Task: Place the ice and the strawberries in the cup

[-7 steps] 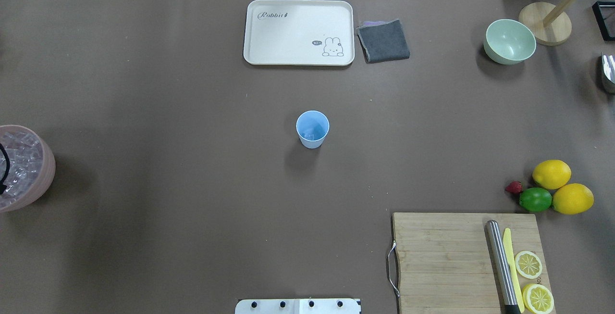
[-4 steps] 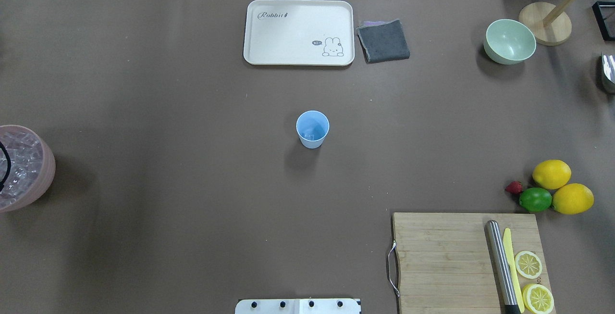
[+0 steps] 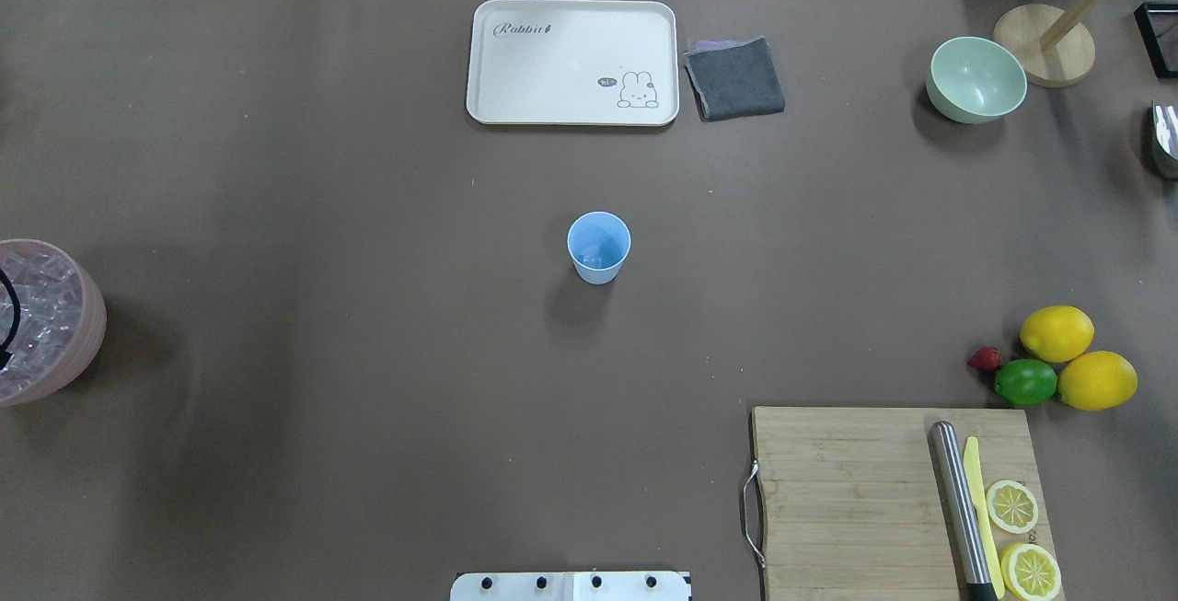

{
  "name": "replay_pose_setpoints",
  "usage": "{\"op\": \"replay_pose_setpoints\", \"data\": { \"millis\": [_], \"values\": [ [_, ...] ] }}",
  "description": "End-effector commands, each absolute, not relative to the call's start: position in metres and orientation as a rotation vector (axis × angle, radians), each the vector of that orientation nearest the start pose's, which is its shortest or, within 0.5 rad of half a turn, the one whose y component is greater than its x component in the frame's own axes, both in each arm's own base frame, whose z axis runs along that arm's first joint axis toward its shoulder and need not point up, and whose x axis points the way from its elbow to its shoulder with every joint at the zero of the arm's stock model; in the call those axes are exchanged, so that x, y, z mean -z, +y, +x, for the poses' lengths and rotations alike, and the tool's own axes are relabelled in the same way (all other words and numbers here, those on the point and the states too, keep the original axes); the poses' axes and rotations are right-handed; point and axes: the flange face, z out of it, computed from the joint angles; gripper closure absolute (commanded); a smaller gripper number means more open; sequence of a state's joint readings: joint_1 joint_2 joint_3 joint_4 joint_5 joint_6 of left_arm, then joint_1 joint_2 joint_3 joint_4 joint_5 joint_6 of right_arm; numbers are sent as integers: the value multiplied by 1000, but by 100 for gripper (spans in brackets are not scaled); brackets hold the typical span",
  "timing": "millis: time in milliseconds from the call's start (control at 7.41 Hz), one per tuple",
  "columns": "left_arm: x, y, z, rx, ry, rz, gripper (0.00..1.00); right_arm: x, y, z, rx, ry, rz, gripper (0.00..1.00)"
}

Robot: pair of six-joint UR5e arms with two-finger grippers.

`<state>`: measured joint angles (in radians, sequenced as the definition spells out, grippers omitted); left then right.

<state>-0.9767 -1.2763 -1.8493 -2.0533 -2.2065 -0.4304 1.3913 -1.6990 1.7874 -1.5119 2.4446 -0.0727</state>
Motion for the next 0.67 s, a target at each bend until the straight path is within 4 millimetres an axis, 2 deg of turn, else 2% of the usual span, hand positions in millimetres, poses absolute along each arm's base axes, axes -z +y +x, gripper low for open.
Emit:
{"op": "replay_pose_setpoints", "data": {
  "millis": [0, 135, 270, 405, 539],
  "values": [
    [-579, -387, 154, -325, 812, 86, 100, -598, -447, -23, 299, -884, 91, 0],
    [-543, -426, 141, -328, 785, 91, 100, -597, -447, -23, 300, -884, 92, 0],
    [-481, -480, 137, -310, 759, 92, 100, -598, -447, -24, 301, -884, 90, 0],
    [-416, -522, 153, -299, 753, 81, 100, -597, -447, -25, 302, -895, 91, 0],
    [-373, -546, 167, -290, 752, 74, 100, -595, -448, -25, 306, -895, 97, 0]
  ]
}}
